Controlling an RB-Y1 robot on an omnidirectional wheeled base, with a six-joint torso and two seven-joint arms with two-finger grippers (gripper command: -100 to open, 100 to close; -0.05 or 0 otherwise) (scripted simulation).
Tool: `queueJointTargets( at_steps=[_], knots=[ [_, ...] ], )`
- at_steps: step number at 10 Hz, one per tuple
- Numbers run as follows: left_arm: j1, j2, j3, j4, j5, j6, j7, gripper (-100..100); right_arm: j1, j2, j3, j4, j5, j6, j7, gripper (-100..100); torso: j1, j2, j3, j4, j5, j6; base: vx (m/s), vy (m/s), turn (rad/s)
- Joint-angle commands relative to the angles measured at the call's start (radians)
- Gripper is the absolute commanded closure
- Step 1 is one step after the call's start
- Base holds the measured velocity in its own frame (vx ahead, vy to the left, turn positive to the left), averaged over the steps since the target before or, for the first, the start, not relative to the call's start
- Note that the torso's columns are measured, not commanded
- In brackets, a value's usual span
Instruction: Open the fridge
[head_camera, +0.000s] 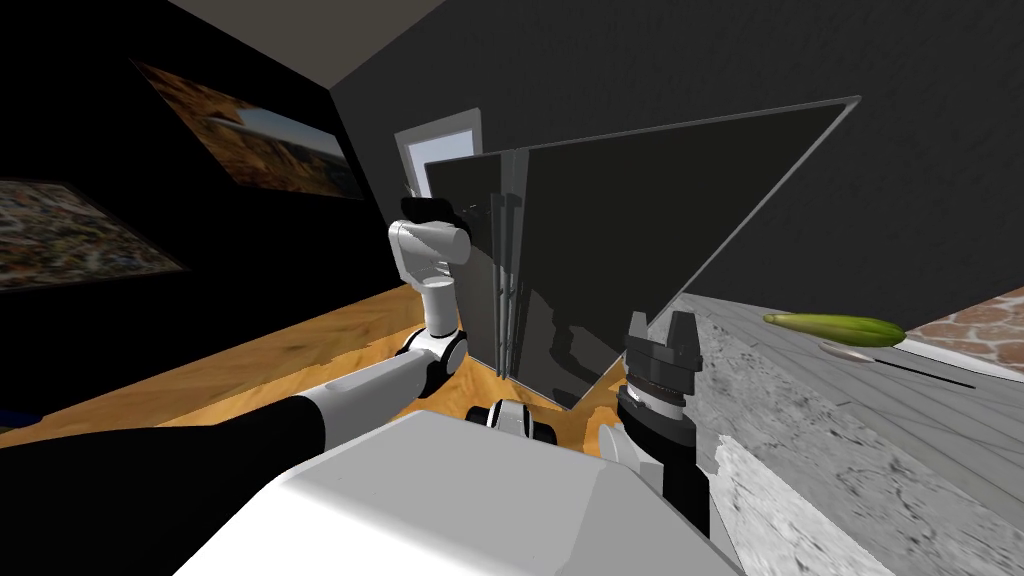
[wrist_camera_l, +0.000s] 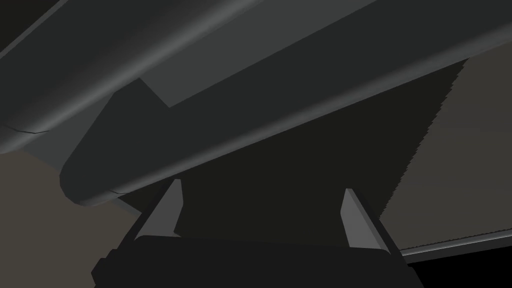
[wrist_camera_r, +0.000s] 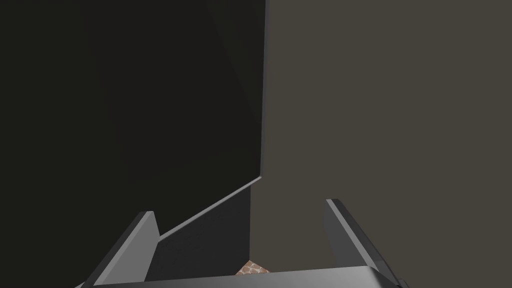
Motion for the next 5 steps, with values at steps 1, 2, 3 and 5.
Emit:
queueJointTargets(
  at_steps=[1, 2, 3, 5],
  knots=[
    [-0.054, -0.005, 0.006, 0.012, 0.001, 0.078, -0.021, -100, 0.0, 0.0, 0.0, 0.0, 0.0, 0.0, 0.0, 0, -0.001, 0.0, 0.0, 0.001, -0.001, 0.001, 0.0, 0.0, 0.0],
    [-0.091, -0.008, 0.013, 0.022, 0.0, 0.107, -0.037, -100, 0.0, 0.0, 0.0, 0.0, 0.0, 0.0, 0.0, 0, -0.002, 0.0, 0.0, 0.0, -0.001, 0.001, 0.005, -0.007, 0.012],
    [-0.098, -0.008, 0.013, 0.022, 0.0, 0.131, -0.037, -100, 0.0, 0.0, 0.0, 0.0, 0.0, 0.0, 0.0, 0, -0.004, 0.0, -0.001, 0.001, -0.002, 0.002, 0.003, -0.007, 0.012],
    [-0.139, -0.01, 0.019, 0.032, -0.001, 0.181, -0.052, -100, 0.0, 0.0, 0.0, 0.0, 0.0, 0.0, 0.0, 0, -0.006, 0.001, 0.0, 0.002, -0.004, 0.003, 0.003, -0.003, 0.005]
  ],
)
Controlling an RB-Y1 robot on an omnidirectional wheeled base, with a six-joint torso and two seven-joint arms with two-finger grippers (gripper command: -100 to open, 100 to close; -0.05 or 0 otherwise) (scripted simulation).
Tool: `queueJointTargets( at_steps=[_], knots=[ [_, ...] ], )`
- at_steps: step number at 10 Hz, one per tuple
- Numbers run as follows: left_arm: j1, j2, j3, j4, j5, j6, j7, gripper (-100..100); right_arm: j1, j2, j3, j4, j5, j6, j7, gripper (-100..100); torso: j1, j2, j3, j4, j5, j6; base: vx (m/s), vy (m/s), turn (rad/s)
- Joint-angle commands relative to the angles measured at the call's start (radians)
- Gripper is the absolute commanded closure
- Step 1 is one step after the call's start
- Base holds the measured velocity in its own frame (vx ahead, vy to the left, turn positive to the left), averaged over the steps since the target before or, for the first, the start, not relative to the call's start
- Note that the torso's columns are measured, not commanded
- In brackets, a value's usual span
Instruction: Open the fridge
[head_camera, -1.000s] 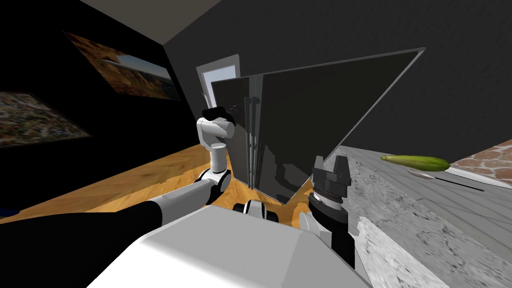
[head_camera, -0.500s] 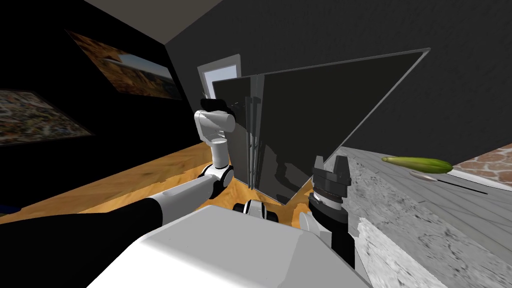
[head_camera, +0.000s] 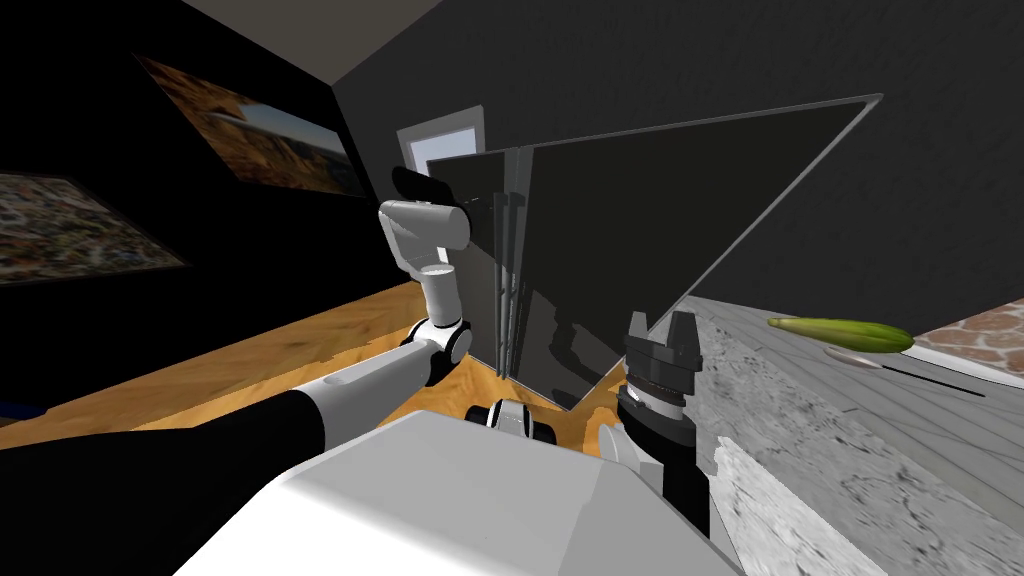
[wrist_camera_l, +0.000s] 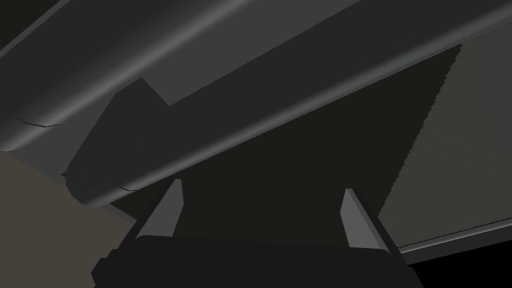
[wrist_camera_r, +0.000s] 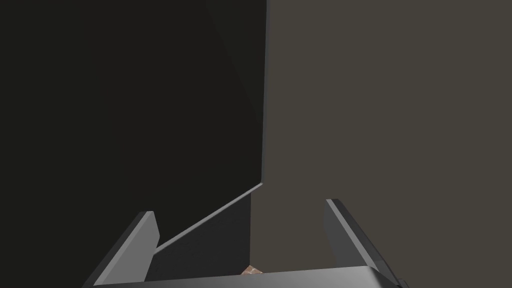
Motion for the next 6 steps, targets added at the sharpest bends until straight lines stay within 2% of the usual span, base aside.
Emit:
queueJointTargets(
  at_steps=[1, 2, 3, 4, 6],
  knots=[
    [-0.066, -0.007, 0.001, 0.015, -0.003, 0.075, -0.022, -100, 0.0, 0.0, 0.0, 0.0, 0.0, 0.0, 0.0, 0, -0.001, 0.0, 0.0, 0.0, -0.001, 0.001, 0.003, -0.003, 0.01],
    [-0.066, -0.007, 0.001, 0.015, -0.003, 0.084, -0.022, -100, 0.0, 0.0, 0.0, 0.0, 0.0, 0.0, 0.0, 0, -0.003, 0.001, 0.0, 0.001, -0.002, 0.002, 0.0, 0.0, 0.0],
    [-0.1, -0.007, 0.006, 0.023, -0.003, 0.121, -0.035, -100, 0.0, 0.0, 0.0, 0.0, 0.0, 0.0, 0.0, 0, -0.004, 0.0, 0.0, 0.0, -0.002, 0.002, 0.002, -0.006, 0.01],
    [-0.1, -0.007, 0.006, 0.023, -0.003, 0.126, -0.035, -100, 0.0, 0.0, 0.0, 0.0, 0.0, 0.0, 0.0, 0, -0.005, 0.001, 0.0, 0.001, -0.003, 0.003, 0.006, -0.001, 0.008],
    [-0.154, -0.006, 0.015, 0.035, -0.004, 0.19, -0.056, -100, 0.0, 0.0, 0.0, 0.0, 0.0, 0.0, 0.0, 0, -0.007, 0.002, 0.001, 0.002, -0.004, 0.003, 0.002, -0.005, 0.009]
  ],
)
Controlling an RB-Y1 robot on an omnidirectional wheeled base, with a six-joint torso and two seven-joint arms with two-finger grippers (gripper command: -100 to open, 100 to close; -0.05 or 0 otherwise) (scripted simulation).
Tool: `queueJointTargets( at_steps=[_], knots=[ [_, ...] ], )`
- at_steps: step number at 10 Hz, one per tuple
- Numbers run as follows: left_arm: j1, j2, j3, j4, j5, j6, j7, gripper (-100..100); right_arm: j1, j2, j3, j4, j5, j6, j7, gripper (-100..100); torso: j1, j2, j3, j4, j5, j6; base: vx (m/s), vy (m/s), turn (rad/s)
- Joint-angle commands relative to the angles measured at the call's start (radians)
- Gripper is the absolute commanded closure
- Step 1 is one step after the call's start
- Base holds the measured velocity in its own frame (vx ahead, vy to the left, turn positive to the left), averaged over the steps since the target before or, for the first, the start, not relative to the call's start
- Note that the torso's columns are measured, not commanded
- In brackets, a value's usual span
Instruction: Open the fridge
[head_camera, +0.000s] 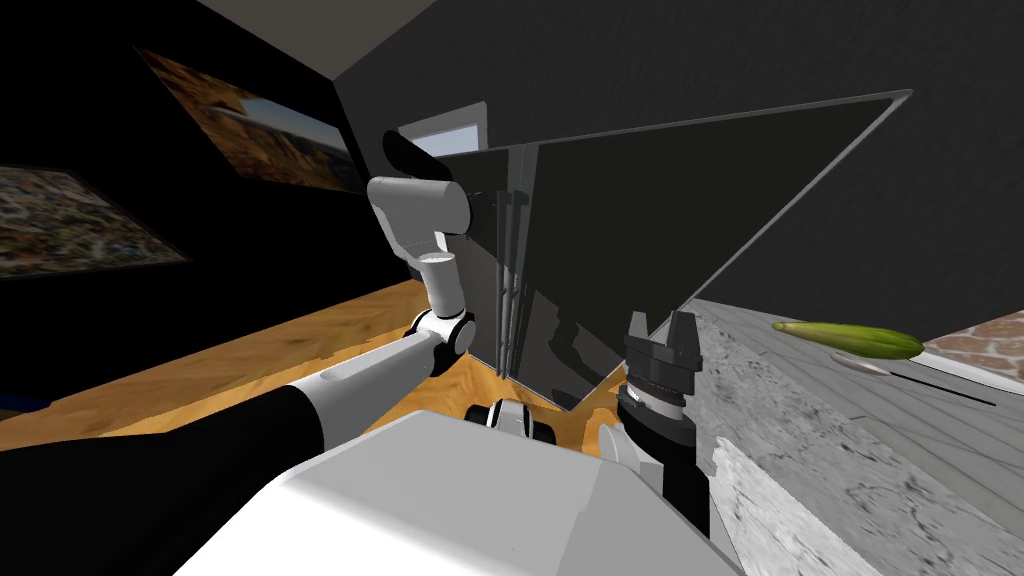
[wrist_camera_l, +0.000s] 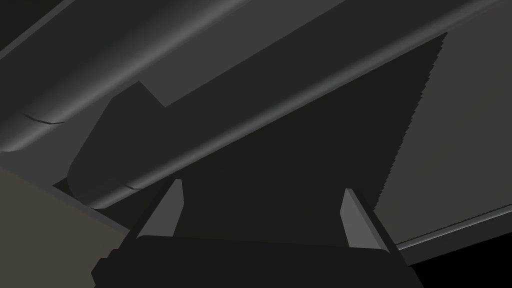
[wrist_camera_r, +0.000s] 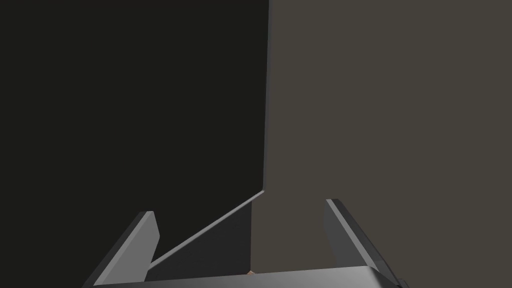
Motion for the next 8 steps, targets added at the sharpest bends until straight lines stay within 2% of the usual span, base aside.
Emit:
queueJointTargets(
  at_steps=[1, 4, 5, 6, 7, 8],
  knots=[
    [-0.053, -0.002, 0.001, 0.006, 0.004, 0.054, -0.018, -100, 0.0, 0.0, 0.0, 0.0, 0.0, 0.0, 0.0, 0, -0.002, 0.0, 0.0, 0.001, -0.001, 0.0, 0.005, -0.009, -0.002],
    [-0.103, -0.001, 0.008, 0.016, 0.003, 0.115, -0.036, -100, 0.0, 0.0, 0.0, 0.0, 0.0, 0.0, 0.0, 0, -0.004, 0.004, 0.002, 0.003, -0.002, 0.001, 0.002, -0.002, 0.005],
    [-0.081, 0.003, 0.014, 0.014, -0.002, 0.112, -0.033, -100, 0.0, 0.0, 0.0, 0.0, 0.0, 0.0, 0.0, 0, -0.005, 0.004, 0.002, 0.003, -0.003, 0.001, 0.004, 0.011, 0.042],
    [-0.066, 0.003, 0.031, 0.031, -0.001, 0.086, -0.015, -100, 0.0, 0.0, 0.0, 0.0, 0.0, 0.0, 0.0, 0, -0.001, 0.003, 0.002, 0.002, -0.001, -0.001, 0.05, 0.098, 0.036],
    [-0.071, 0.005, 0.025, 0.024, -0.005, 0.106, -0.024, -100, 0.0, 0.0, 0.0, 0.0, 0.0, 0.0, 0.0, 0, 0.009, -0.001, 0.0, -0.001, 0.004, -0.004, 0.03, 0.06, 0.004],
    [-0.07, 0.005, 0.026, 0.025, -0.005, 0.103, -0.022, 100, 0.0, 0.0, 0.0, 0.0, 0.0, 0.0, 0.0, 0, 0.013, -0.002, -0.001, -0.003, 0.007, -0.006, 0.001, 0.008, 0.002]
  ],
)
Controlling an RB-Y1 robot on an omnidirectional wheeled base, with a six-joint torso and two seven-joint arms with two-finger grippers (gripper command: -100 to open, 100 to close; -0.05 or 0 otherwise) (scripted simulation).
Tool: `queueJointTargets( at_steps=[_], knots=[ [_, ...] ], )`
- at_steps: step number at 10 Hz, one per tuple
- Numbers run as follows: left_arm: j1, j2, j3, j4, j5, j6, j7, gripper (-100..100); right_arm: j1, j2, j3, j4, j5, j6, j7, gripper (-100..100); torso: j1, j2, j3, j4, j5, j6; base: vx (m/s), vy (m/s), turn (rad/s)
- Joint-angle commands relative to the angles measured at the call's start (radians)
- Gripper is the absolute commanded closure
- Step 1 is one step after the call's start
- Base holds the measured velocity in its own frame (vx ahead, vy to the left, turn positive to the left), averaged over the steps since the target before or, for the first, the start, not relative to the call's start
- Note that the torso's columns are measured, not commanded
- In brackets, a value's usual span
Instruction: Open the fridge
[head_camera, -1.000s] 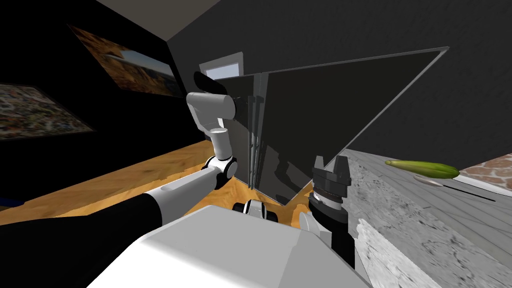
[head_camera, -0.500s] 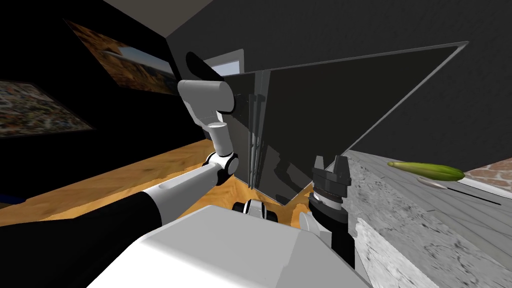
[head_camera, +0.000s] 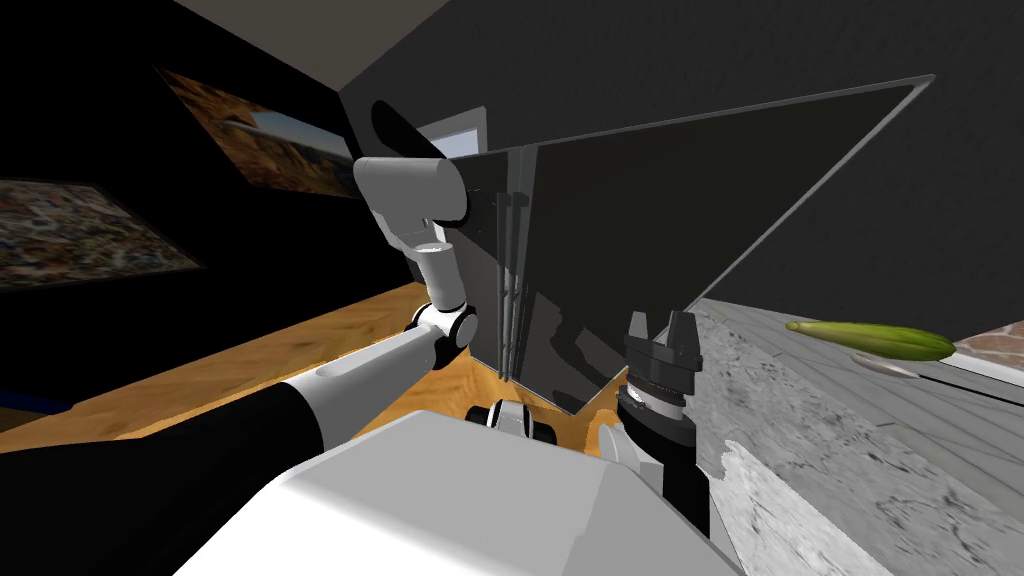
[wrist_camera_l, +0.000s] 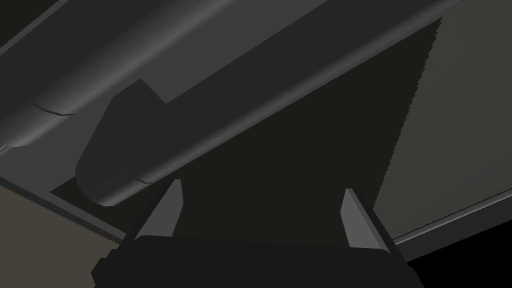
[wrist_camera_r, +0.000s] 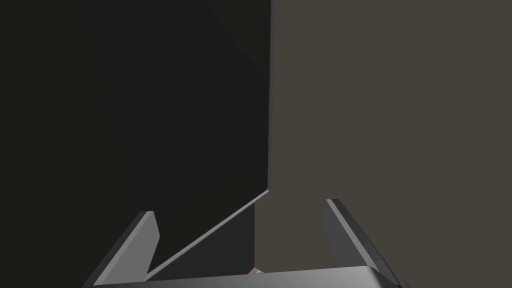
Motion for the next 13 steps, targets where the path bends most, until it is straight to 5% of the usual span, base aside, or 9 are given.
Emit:
queueJointTargets(
  at_steps=[1, 3, 10, 11, 12, 13],
  knots=[
    [-0.011, -0.026, 0.006, -0.026, 0.033, 0.029, -0.008, 100, 0.0, 0.0, 0.0, 0.0, 0.0, 0.0, 0.0, 0, 0.001, 0.0, 0.0, -0.001, 0.001, -0.001, -0.012, 0.194, -0.133],
    [-0.016, -0.039, 0.009, -0.038, 0.05, 0.043, -0.012, 100, 0.0, 0.0, 0.0, 0.0, 0.0, 0.0, 0.0, 0, 0.014, 0.002, 0.001, 0.0, 0.006, -0.003, -0.045, 0.234, -0.067],
    [-0.054, -0.13, 0.03, -0.128, 0.168, 0.142, -0.041, 100, 0.0, 0.0, 0.0, 0.0, 0.0, 0.0, 0.0, 0, 0.005, -0.001, 0.0, -0.001, 0.002, -0.003, -0.062, 0.247, -0.1],
    [-0.05, -0.123, 0.026, -0.129, 0.155, 0.14, -0.036, 100, 0.0, 0.0, 0.0, 0.0, 0.0, 0.0, 0.0, 0, 0.006, 0.0, 0.0, -0.001, 0.003, -0.003, -0.038, 0.116, -0.029],
    [-0.049, -0.084, 0.026, -0.126, 0.155, 0.124, -0.037, -100, 0.0, 0.0, 0.0, 0.0, 0.0, 0.0, 0.0, 0, -0.001, -0.002, 0.0, -0.001, 0.001, -0.003, -0.003, 0.014, 0.014],
    [-0.048, -0.059, 0.025, -0.121, 0.153, 0.112, -0.036, -100, 0.0, 0.0, 0.0, 0.0, 0.0, 0.0, 0.0, 0, -0.004, -0.003, -0.001, -0.002, 0.0, -0.002, 0.004, -0.027, 0.009]
  ],
)
